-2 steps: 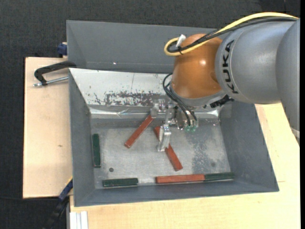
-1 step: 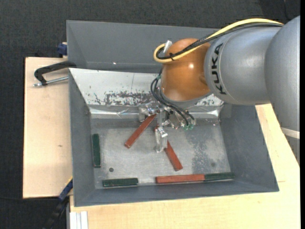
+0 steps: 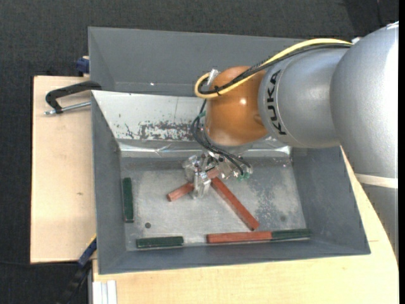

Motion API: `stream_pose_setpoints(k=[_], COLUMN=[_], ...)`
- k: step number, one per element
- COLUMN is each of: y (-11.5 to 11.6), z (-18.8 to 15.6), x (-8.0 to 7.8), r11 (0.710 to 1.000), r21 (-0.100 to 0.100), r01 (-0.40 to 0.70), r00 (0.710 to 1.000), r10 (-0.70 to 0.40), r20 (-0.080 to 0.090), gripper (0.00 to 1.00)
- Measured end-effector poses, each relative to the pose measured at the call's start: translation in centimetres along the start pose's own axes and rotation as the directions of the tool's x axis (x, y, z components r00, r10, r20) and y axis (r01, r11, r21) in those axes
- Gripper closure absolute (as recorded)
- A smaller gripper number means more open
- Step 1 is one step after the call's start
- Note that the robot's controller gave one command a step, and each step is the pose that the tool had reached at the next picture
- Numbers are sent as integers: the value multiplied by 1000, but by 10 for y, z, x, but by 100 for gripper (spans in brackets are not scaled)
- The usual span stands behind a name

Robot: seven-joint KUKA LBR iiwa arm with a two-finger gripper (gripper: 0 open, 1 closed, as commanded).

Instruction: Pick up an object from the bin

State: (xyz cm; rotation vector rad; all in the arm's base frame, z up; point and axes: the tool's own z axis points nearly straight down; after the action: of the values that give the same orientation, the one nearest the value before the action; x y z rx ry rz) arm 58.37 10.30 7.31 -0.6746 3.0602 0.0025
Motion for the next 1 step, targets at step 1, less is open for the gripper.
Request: stream_pose_setpoints(k=[1], y=[0], z=[0], x=[0], r11=[1000], r21=[0], r01=[-1], r00=[1000], r10=[1], r20=[0], gripper=[100])
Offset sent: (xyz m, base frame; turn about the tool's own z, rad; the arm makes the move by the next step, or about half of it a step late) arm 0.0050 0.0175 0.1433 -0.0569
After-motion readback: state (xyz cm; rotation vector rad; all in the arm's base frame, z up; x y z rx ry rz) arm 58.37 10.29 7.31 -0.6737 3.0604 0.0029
